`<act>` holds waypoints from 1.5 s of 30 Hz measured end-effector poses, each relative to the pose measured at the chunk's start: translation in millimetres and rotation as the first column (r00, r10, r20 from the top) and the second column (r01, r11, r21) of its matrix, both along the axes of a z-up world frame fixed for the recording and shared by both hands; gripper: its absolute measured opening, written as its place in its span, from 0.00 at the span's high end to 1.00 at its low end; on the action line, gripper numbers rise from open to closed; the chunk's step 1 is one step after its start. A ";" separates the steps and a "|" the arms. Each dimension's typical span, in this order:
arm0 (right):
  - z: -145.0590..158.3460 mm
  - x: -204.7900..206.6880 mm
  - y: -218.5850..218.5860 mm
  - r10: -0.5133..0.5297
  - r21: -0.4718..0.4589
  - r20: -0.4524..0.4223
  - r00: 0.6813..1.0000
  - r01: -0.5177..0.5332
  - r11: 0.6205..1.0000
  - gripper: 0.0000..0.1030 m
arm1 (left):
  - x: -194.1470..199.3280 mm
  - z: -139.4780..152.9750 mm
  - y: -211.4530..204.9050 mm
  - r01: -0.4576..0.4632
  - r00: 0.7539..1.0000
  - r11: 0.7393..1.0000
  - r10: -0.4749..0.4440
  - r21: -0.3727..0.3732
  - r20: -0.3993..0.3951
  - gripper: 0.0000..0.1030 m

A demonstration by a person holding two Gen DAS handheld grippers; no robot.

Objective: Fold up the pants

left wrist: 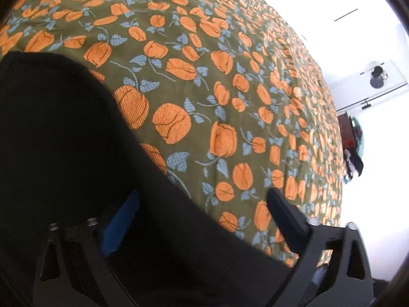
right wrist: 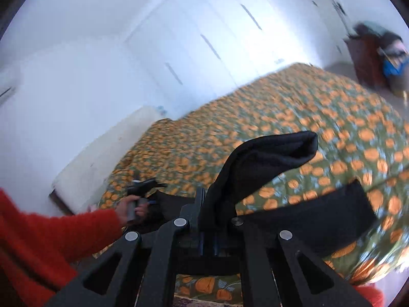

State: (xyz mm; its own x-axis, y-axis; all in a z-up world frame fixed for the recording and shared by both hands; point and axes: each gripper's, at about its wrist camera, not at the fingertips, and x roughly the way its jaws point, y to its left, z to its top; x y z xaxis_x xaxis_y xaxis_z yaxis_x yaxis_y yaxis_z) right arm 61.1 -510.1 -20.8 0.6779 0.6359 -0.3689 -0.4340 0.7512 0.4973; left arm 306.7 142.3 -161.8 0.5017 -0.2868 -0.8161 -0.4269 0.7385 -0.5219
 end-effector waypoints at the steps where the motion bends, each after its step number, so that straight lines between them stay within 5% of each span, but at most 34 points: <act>1: 2.3 -0.4 -2.7 0.017 0.007 0.005 1.000 -0.017 1.000 0.95 | -0.9 1.0 1.5 0.005 1.000 1.000 -0.005 0.007 -0.002 0.51; 2: 4.7 -1.0 -6.2 0.028 0.015 0.003 1.000 -0.028 0.999 0.95 | -4.8 3.0 4.1 -0.005 1.000 0.999 0.006 0.031 -0.027 0.86; 3: 2.5 0.7 -10.3 0.022 0.010 -0.008 1.000 -0.022 1.000 0.95 | -7.3 3.7 10.4 -0.018 0.999 0.999 0.019 0.030 -0.033 0.92; 8: -53.3 46.6 -32.4 -0.125 -0.093 -0.189 0.974 0.109 0.990 0.95 | -69.9 71.3 46.2 -0.072 0.983 0.997 0.075 -0.026 0.168 0.92; 12: -57.0 100.3 -18.6 -0.084 -0.055 -0.162 0.983 0.076 0.996 0.95 | -152.0 165.9 52.1 -0.154 0.920 0.984 0.110 0.089 0.377 0.92; 14: -38.7 120.0 -12.0 -0.027 -0.009 -0.126 0.992 0.026 1.000 0.95 | -202.4 183.9 43.9 -0.194 0.899 0.969 0.112 0.155 0.424 0.91; 16: -35.9 130.0 -10.1 -0.006 -0.027 -0.155 0.988 0.001 1.000 0.95 | -240.8 165.9 30.3 -0.206 0.915 0.961 0.123 0.183 0.385 0.91; 19: -67.2 142.3 -26.1 -0.027 -0.124 -0.295 0.955 -0.010 0.992 0.95 | -269.4 83.1 -2.0 -0.128 0.979 0.975 0.096 0.181 0.178 0.88; 21: -115.0 145.6 -48.0 -0.128 -0.231 -0.429 0.894 0.029 0.973 0.95 | -275.9 18.0 -22.9 -0.062 0.998 0.987 0.061 0.149 0.009 0.89; 23: -164.7 144.4 -66.8 -0.255 -0.376 -0.515 0.819 0.052 0.925 0.95 | -275.2 -9.6 -29.8 -0.043 0.997 0.993 0.049 0.109 -0.059 0.89; 27: -205.9 136.0 -83.3 -0.314 -0.411 -0.564 0.764 0.070 0.909 0.95 | -266.8 7.0 -38.5 0.019 0.999 0.983 -0.012 0.185 -0.037 0.89; 30: -193.5 126.3 -86.1 -0.302 -0.381 -0.522 0.797 0.099 0.919 0.89 | -269.3 6.5 -38.5 0.023 0.999 0.982 -0.016 0.187 -0.040 0.89; 32: -188.8 120.7 -92.5 -0.290 -0.318 -0.532 0.796 0.129 0.939 0.71 | -267.1 6.3 -39.1 0.016 0.999 0.983 -0.009 0.181 -0.041 0.89; 34: -183.8 115.8 -100.8 -0.283 -0.260 -0.526 0.802 0.166 0.951 0.68 | -261.2 6.7 -39.8 0.021 0.999 0.980 -0.014 0.198 -0.038 0.88; 37: -184.3 111.9 -111.4 -0.290 -0.184 -0.533 0.795 0.226 0.957 0.68 | -261.1 8.4 -42.6 0.033 0.999 0.975 -0.027 0.218 -0.032 0.87; 39: -188.9 111.1 -120.4 -0.322 -0.169 -0.550 0.770 0.275 0.946 0.91 | -254.2 9.7 -48.1 0.035 0.999 0.976 -0.029 0.214 -0.031 0.86; 40: -188.6 109.5 -122.6 -0.340 -0.172 -0.548 0.764 0.295 0.940 0.91 | -251.0 12.2 -50.5 0.039 0.999 0.977 -0.034 0.210 -0.028 0.86; 45: -174.0 102.9 -120.8 -0.483 -0.312 -0.467 0.741 0.373 0.874 0.92 | -245.4 22.4 -77.0 0.128 0.992 0.957 -0.127 0.260 -0.021 0.85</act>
State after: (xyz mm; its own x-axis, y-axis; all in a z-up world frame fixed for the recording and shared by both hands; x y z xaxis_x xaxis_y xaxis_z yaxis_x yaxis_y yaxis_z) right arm 164.0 -630.9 -194.8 0.5335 0.2075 -0.8200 0.2360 0.8944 0.3798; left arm 61.2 65.2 -139.4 0.4714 -0.1254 -0.8730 -0.3219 0.8971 -0.3027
